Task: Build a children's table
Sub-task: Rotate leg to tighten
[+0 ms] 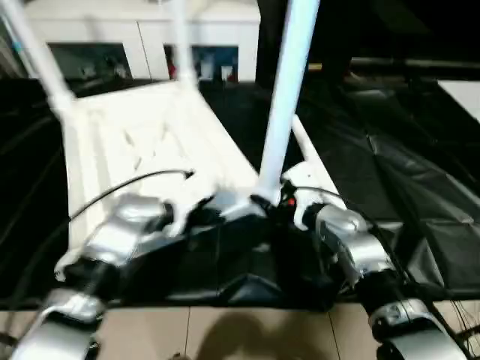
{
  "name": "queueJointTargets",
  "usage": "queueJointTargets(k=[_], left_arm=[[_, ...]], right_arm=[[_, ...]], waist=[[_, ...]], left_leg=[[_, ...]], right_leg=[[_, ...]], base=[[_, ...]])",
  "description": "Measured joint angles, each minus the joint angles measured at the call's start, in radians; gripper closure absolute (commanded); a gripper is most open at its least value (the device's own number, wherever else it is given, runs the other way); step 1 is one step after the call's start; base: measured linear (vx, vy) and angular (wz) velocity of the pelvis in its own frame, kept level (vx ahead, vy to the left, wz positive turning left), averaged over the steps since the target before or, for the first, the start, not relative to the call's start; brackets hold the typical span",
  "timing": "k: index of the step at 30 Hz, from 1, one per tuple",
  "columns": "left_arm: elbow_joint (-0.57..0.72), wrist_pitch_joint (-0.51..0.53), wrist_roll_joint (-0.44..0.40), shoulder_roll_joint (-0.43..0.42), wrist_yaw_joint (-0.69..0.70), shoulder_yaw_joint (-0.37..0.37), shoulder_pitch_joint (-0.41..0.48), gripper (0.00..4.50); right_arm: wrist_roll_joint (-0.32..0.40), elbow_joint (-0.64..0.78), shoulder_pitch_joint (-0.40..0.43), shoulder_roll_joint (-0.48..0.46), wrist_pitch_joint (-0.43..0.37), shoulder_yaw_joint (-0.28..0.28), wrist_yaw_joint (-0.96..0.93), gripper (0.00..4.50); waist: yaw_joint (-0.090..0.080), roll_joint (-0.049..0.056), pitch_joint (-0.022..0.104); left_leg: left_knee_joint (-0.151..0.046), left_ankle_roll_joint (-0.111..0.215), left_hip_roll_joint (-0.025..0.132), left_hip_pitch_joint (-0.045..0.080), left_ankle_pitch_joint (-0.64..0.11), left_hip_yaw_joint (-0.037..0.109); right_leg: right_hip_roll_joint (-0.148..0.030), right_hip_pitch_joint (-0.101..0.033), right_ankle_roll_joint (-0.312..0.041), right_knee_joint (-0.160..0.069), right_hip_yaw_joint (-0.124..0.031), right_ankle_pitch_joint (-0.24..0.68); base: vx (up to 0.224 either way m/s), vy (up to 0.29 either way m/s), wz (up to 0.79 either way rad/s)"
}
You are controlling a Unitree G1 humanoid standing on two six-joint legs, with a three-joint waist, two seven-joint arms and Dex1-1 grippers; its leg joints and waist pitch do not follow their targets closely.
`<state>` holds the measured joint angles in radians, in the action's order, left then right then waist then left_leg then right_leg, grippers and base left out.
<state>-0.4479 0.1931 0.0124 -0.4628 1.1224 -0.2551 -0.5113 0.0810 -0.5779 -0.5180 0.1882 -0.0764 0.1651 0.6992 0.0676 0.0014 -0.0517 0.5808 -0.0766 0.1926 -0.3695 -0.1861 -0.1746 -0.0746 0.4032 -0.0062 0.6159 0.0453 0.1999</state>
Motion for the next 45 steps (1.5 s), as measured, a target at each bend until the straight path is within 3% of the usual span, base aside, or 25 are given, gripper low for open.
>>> queueJointTargets(k=[7, 14, 21, 28, 31, 37, 45], left_arm=[[0.025, -0.002, 0.026, -0.031, 0.091, -0.003, 0.016, 4.5], [0.021, -0.014, 0.03, -0.043, 0.102, -0.003, 0.022, 4.5], [0.021, -0.014, 0.03, -0.042, 0.103, -0.002, 0.022, 4.5], [0.021, -0.013, 0.03, -0.041, 0.1, -0.002, 0.023, 4.5], [0.017, -0.006, 0.027, -0.027, 0.07, -0.002, 0.021, 4.5], [-0.05, 0.053, -0.017, 0.069, -0.081, -0.002, -0.042, 4.5], [-0.201, 0.165, -0.053, 0.271, -0.362, 0.006, -0.174, 4.5]], right_arm=[[0.031, 0.09, 0.038, 0.083, -0.001, 0.032, 0.175, 0.69], [0.033, 0.097, 0.041, 0.1, -0.003, 0.039, 0.223, 0.69], [0.035, 0.097, 0.041, 0.095, -0.009, 0.04, 0.239, 1.44], [0.034, 0.094, 0.041, 0.09, -0.009, 0.041, 0.234, 1.78], [0.03, 0.082, 0.041, 0.066, -0.012, 0.034, 0.172, 1.81], [0.021, 0.003, 0.004, -0.05, -0.07, -0.049, -0.104, 1.83], [0.003, -0.229, -0.165, -0.179, -0.087, -0.173, -0.591, 1.83]], waist=[[0.022, -0.001, -0.001], [0.022, -0.002, -0.001], [0.022, -0.002, -0.001], [0.022, -0.002, -0.001], [0.019, -0.002, -0.001], [0.018, -0.005, -0.001], [0.025, -0.003, 0.0]], left_leg=[[0.005, 0.007, 0.0, -0.003, -0.001, -0.003], [0.007, 0.008, 0.0, -0.003, 0.0, -0.003], [0.007, 0.012, 0.0, -0.003, 0.003, -0.003], [0.007, 0.012, 0.0, -0.003, 0.003, -0.003], [0.008, 0.011, 0.0, -0.001, 0.002, -0.003], [0.006, 0.004, 0.0, 0.004, 0.002, -0.003], [0.006, -0.001, -0.001, 0.002, 0.005, -0.002]], right_leg=[[-0.001, 0.001, 0.0, -0.001, -0.001, 0.0], [-0.001, 0.001, 0.0, 0.001, -0.001, 0.0], [-0.001, 0.001, 0.0, 0.001, -0.001, 0.0], [-0.001, 0.001, 0.0, 0.001, -0.001, 0.0], [-0.001, 0.0, 0.0, 0.003, -0.002, 0.0], [-0.002, -0.001, 0.0, 0.01, -0.003, -0.001], [-0.002, -0.002, -0.001, 0.012, -0.004, -0.002]], base=[[0.0, 0.0, 0.0], [0.0, 0.0, 0.0], [0.0, 0.0, 0.0], [0.0, 0.0, 0.0], [0.0, 0.0, 0.0], [0.0, 0.0, 0.0], [0.0, 0.0, 0.0]])
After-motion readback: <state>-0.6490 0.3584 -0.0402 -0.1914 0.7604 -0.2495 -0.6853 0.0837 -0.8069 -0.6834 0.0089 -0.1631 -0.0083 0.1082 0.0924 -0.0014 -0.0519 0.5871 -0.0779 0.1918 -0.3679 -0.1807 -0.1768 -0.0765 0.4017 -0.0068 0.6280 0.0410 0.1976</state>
